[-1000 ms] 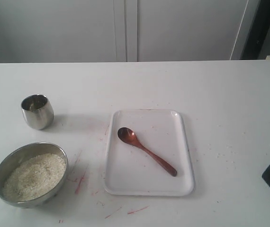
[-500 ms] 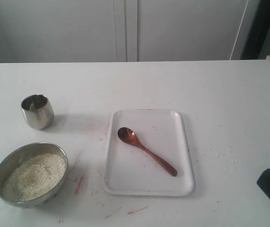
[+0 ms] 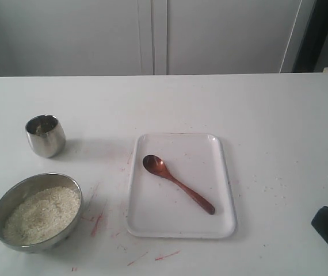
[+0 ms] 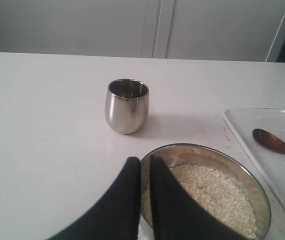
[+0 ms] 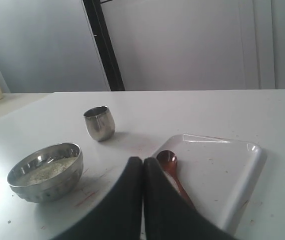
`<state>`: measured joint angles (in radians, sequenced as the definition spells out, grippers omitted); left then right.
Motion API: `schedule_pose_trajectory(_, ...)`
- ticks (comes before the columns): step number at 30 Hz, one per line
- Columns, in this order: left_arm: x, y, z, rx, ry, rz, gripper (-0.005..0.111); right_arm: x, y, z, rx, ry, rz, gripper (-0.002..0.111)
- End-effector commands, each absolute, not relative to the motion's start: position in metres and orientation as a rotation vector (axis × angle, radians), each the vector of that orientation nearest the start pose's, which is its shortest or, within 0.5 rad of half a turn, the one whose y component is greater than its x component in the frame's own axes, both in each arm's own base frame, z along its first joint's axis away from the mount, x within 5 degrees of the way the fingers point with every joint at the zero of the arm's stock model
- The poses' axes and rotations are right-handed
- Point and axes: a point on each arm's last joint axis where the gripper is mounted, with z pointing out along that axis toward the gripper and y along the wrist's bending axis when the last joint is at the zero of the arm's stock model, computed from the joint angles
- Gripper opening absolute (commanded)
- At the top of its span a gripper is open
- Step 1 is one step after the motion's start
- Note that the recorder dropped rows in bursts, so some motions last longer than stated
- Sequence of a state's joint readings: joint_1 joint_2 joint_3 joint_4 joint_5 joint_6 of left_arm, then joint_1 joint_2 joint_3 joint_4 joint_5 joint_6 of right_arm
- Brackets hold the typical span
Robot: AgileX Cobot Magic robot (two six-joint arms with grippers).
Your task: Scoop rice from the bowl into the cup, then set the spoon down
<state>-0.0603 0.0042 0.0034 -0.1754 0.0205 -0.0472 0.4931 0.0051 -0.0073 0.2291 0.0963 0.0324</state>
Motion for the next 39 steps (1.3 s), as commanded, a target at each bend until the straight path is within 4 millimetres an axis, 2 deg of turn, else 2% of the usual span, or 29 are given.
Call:
schedule_pose_trajectory(1, 0.056, -0.004, 0.211, -0.126, 1.506, -0.241, 0.014, 0.049, 0.028, 0.205, -0.199, 1.596, 0.602, 0.000)
schedule_pose_trajectory(6, 0.056, -0.004, 0.211, -0.126, 1.506, -0.241, 0.014, 0.048, 0.029, 0.197, -0.249, 1.674, 0.567, 0.000)
schedule_pose_trajectory(10, 0.056, -0.004, 0.211, -0.126, 1.506, -0.241, 0.014, 0.050, 0.024, 0.194, -0.466, 1.639, 0.275, 0.000)
schedule_pose_trajectory(12, 0.056, -0.004, 0.211, -0.126, 1.506, -0.241, 0.014, 0.051, 0.023, 0.196, -0.500, 1.604, 0.226, 0.000)
schedule_pose_trajectory(15, 0.056, -0.004, 0.211, -0.126, 1.506, -0.241, 0.014, 0.051, 0.023, 0.194, -0.509, 1.621, 0.213, 0.000)
schedule_pose_trajectory(19, 0.056, -0.004, 0.211, -0.126, 1.506, -0.241, 0.014, 0.050, 0.019, 0.181, -0.532, 1.769, 0.174, 0.000)
schedule_pose_trajectory(24, 0.056, -0.004, 0.211, -0.126, 1.506, -0.241, 0.014, 0.050, 0.019, 0.180, -0.542, 1.769, 0.157, 0.000)
schedule_pose_trajectory(29, 0.056, -0.004, 0.211, -0.126, 1.506, -0.241, 0.014, 0.052, 0.013, 0.180, -0.607, 1.745, -0.006, 0.000)
schedule_pose_trajectory(39, 0.056, -0.004, 0.211, -0.126, 1.506, -0.241, 0.014, 0.052, 0.010, 0.179, -0.462, 1.800, 0.015, 0.000)
